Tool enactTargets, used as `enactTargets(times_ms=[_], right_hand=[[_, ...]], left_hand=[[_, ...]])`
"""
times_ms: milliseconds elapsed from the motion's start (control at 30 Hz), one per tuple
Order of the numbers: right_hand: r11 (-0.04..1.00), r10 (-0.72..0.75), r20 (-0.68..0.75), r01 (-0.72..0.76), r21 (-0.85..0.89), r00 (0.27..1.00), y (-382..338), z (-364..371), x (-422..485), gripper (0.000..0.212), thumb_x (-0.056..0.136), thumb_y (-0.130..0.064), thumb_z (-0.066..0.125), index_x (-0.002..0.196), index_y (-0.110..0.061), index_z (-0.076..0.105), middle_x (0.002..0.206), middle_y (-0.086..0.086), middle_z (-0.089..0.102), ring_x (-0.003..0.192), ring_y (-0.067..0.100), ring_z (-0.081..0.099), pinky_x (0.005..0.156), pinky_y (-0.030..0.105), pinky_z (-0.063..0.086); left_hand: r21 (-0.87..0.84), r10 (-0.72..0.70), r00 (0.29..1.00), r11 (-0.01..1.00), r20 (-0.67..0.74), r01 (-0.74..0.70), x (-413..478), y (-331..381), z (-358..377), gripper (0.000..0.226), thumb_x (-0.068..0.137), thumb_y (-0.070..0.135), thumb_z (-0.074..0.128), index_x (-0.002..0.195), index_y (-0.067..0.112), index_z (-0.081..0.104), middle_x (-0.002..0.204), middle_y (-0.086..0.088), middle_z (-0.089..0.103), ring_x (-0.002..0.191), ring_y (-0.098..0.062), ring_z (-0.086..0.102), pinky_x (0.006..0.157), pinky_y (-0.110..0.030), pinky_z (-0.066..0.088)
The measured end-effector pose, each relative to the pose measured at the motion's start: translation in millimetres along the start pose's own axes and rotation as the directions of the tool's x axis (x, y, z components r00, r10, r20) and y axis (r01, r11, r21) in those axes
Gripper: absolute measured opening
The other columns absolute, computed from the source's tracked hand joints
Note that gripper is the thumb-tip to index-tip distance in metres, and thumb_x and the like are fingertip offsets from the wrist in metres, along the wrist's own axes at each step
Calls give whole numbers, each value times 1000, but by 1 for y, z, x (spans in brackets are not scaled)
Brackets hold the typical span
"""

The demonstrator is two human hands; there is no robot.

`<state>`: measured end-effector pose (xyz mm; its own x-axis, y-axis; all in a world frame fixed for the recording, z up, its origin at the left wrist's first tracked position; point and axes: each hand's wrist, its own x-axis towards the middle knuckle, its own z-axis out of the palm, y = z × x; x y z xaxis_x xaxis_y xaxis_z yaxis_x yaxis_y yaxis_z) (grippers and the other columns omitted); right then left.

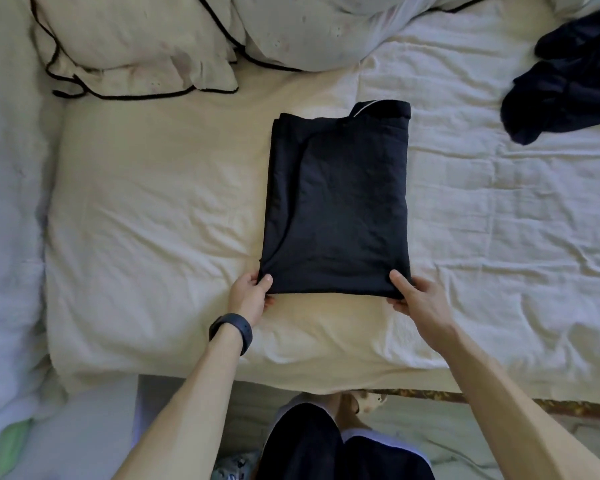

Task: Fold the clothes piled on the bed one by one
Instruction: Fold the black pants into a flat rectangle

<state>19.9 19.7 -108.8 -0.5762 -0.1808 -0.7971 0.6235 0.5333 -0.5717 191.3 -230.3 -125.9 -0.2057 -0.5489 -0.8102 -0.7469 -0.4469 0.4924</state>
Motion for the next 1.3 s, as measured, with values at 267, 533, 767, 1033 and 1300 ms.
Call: enactTargets(times_ms=[267, 533, 767, 1033, 1300], right_hand=[[981, 86, -110, -66, 181, 990, 66, -15, -87, 20, 97, -35, 69, 113, -26, 61, 99, 4, 74, 72, 12, 74, 64, 23, 55], [980, 50, -61, -37, 196, 997, 122, -31, -181, 35, 102, -9, 52, 104, -43, 58, 84, 3, 76, 66, 19, 66, 61, 26, 55], [991, 5, 104, -18, 131, 995, 116, -51, -186, 32, 95, 1, 59, 112, -21, 75, 90, 8, 70, 73, 18, 69, 67, 25, 57], [806, -394, 120, 406, -432, 911, 43, -67, -139, 30, 87, -32, 78, 107, -51, 65, 81, -13, 65, 73, 5, 63, 66, 21, 48], [871, -385, -17, 358, -336, 923, -38, -25, -37, 13, 102, -52, 51, 96, -40, 55, 97, -15, 65, 90, -1, 63, 64, 14, 46]], left_hand=[[-100, 3, 999, 995, -53, -8, -100, -70, -5, 24, 100, 10, 51, 110, 31, 49, 106, -3, 68, 43, -10, 56, 48, -23, 49], [-112, 62, 994, 991, -87, -72, -190, -132, -20, 42, 101, 2, 39, 101, 38, 62, 117, -1, 65, 47, -14, 57, 49, -23, 49], [-203, -51, 997, 977, 64, 63, -192, -126, -35, 38, 97, -2, 42, 99, 18, 74, 96, -9, 69, 53, -16, 61, 61, -31, 49], [400, 288, 916, 832, 279, -384, -153, -38, -57, 4, 93, 27, 70, 95, 29, 73, 76, 15, 73, 72, 2, 66, 69, -20, 52], [154, 411, 909, 896, 69, -417, -60, 46, -3, 15, 103, 46, 47, 99, 37, 59, 99, 19, 64, 92, 3, 59, 76, -18, 45]])
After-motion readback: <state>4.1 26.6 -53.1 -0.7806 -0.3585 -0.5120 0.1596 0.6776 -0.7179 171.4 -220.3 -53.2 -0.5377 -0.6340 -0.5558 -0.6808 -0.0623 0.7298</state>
